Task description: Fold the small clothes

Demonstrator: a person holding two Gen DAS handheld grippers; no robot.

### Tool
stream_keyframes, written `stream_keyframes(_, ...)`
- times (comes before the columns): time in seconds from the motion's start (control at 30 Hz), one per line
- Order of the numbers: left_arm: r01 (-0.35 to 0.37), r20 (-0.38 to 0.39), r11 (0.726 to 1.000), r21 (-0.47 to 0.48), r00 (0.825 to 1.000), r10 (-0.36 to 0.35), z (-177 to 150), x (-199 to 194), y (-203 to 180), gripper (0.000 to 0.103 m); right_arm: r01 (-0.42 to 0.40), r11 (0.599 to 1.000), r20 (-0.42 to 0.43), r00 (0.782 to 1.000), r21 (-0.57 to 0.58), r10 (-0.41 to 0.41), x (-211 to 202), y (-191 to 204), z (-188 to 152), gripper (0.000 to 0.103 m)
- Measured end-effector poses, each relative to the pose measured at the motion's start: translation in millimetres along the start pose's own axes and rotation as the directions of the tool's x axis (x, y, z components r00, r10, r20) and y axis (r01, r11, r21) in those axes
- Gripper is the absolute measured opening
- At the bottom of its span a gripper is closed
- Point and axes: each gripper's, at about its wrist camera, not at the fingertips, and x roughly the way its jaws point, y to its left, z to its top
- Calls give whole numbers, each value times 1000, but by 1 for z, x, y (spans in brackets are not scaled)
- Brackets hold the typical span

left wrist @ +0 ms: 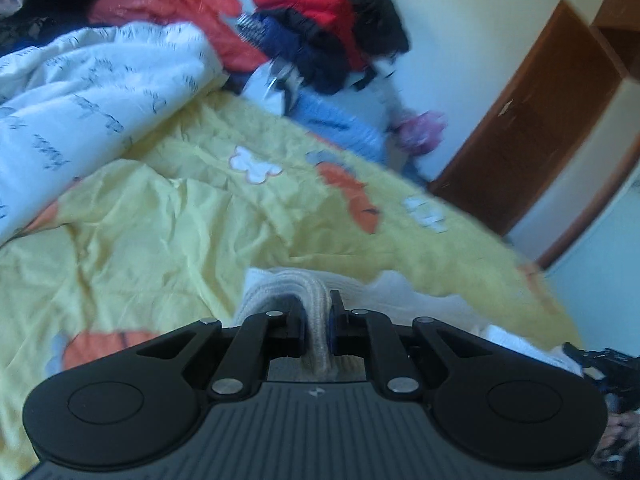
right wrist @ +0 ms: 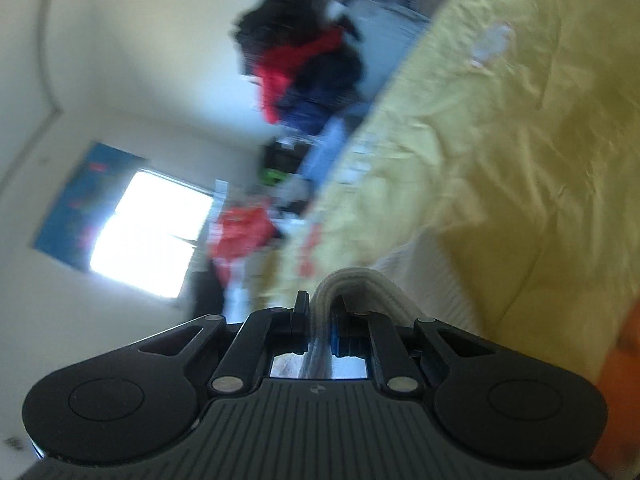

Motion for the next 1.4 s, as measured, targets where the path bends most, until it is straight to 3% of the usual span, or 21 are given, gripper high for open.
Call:
stream_keyframes(0.07, -60, -35, 998, 22, 998, 61, 1, 25, -3, 10, 77, 997, -2, 997, 12, -77, 20, -16, 5, 15)
stream_keyframes(0.1, -73, -56, 997, 21, 996, 74, 3, 35, -3, 11, 98, 994, 6, 995, 38, -98, 26, -24, 5, 20)
stream_keyframes(0.17, -58, -96, 997, -41, 994, 54, 10, 44, 4, 14, 91, 989, 24, 995, 115, -95, 28, -36, 2, 25)
stream_keyframes(0.23, -1, -113, 987, -159, 994, -17, 17, 41, 18, 24, 22, 985, 57, 998, 171, -32, 23, -40, 3, 52)
stream_keyframes(0.27, 37, -100, 978, -207, 993, -59, 19, 36, 25, 39, 0, 985, 77, 997, 174, -13, 19, -39, 4, 61)
stream_keyframes(0.3, 83, -65, 965, -248, 993, -102, 20, 27, 32, 57, -18, 987, 107, 994, 158, 1, 12, -35, 4, 78)
stream_keyframes(0.33, 103, -18, 959, -264, 994, -112, 21, 17, 37, 67, -27, 990, 136, 991, 136, 8, 3, -30, 3, 84)
stream_keyframes(0.37, 108, 35, 956, -273, 994, -102, 19, 2, 40, 84, -27, 993, 156, 988, 115, 9, -5, -26, 2, 86)
stream_keyframes(0.4, 112, 95, 953, -282, 992, -89, 15, -14, 44, 93, -25, 995, 164, 986, 94, 9, -14, -21, 1, 84)
stream_keyframes(0.47, 131, 185, 943, -307, 980, -76, -2, -45, 56, 95, -38, 997, 156, 987, 60, 28, -34, -17, -8, 84)
stream_keyframes(0.57, 56, 133, 948, -314, 991, -14, -40, -71, 63, 95, -16, 1000, 123, 992, 3, 16, -68, -14, -34, 84)
stream_keyframes(0.67, -21, 64, 958, -286, 997, 41, -95, -93, 64, 95, 64, 998, 94, 994, -24, -61, -104, -19, -72, 84)
stream_keyframes(0.83, -4, 35, 944, -329, 999, 17, -159, -116, 57, 95, 107, 994, 79, 991, 22, -109, -144, -36, -126, 85)
stream_keyframes(1.0, 124, 94, 884, -451, 991, -91, -175, -106, 50, 95, 38, 997, 65, 997, 63, -42, -129, -33, -143, 85)
stream_keyframes(1.07, 136, 124, 866, -482, 989, -86, -173, -95, 44, 95, 41, 997, 84, 995, 68, -46, -113, -28, -141, 85)
stream_keyframes(1.17, 90, 146, 872, -481, 989, -22, -163, -77, 29, 94, 89, 994, 130, 987, 68, -97, -88, -17, -137, 86)
stream_keyframes(1.2, 53, 134, 881, -470, 991, 12, -158, -72, 23, 91, 115, 991, 155, 980, 69, -124, -82, -14, -136, 82)
stream_keyframes(1.23, 2, 112, 891, -454, 992, 54, -154, -68, 16, 82, 142, 987, 167, 974, 72, -152, -75, -12, -135, 71)
stream_keyframes(1.27, -77, 72, 903, -424, 990, 118, -150, -64, 9, 48, 175, 982, 174, 967, 70, -185, -73, -12, -136, 62)
stream_keyframes(1.3, -119, 37, 912, -392, 989, 145, -147, -62, 5, 39, 212, 975, 185, 958, 69, -221, -70, -12, -137, 33)
stream_keyframes(1.4, -131, 20, 926, -353, 989, 148, -138, -69, 2, 21, 199, 977, 197, 957, 79, -211, -71, -16, -136, 28)
